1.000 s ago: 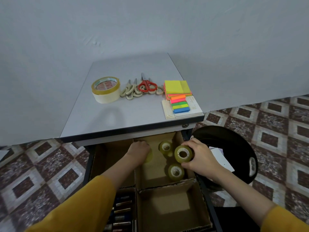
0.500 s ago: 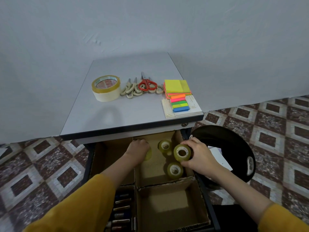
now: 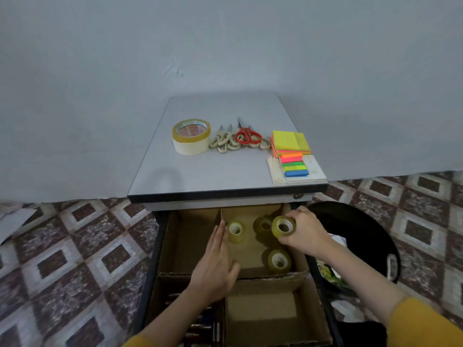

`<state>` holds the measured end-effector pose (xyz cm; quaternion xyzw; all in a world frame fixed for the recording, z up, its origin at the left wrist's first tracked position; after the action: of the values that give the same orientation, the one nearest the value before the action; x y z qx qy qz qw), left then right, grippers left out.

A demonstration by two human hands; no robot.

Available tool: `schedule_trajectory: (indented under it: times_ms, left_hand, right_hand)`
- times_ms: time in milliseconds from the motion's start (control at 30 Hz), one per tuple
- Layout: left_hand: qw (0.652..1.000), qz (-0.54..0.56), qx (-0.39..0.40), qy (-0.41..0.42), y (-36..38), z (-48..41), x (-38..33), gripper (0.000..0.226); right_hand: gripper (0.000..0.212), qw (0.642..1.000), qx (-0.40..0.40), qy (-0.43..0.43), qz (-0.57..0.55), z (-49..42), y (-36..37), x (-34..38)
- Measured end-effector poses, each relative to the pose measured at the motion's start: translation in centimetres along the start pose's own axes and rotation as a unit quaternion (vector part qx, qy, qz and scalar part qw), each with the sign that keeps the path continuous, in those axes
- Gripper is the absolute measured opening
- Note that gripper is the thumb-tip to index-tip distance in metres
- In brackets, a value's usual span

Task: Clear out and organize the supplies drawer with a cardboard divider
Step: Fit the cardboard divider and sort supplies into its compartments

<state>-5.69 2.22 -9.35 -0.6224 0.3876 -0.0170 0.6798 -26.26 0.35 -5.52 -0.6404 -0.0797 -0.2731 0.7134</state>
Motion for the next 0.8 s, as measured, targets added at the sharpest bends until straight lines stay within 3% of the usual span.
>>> schedule_trajectory:
  times_ms: [233,533,800]
  left_hand:
    - [1.0,0.018,-0.007,-0.021,0.1,-0.3,0.3,0.088]
    - [0.998,0.038,0.012,-0.054,0.3,-0.4,0.6,0.092]
    - [0.998,0.031,0.016,-0.061,0.5,-0.4,0.7,0.092]
  right_hand:
    - [0.07,0.985,0.038,-0.103,0.133,-0.6,1.4,3.7]
    - [0.042,0.973,0.058,-0.058,0.218,-3.0,4.8,3.4]
    - [0.057,0.98,0.036,-0.048,0.192,-4.2,5.6,2.4]
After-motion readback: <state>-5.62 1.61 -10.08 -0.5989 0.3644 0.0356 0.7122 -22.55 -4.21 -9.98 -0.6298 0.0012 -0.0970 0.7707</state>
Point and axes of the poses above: each hand's wrist, its own z-axis away from the middle knuckle, its own y-axis out of the palm, x = y × z, the point moved 6 cm from there along -z, towards the middle knuckle, and after that the axes turned 10 degrees about y, right-handed, at the moved point
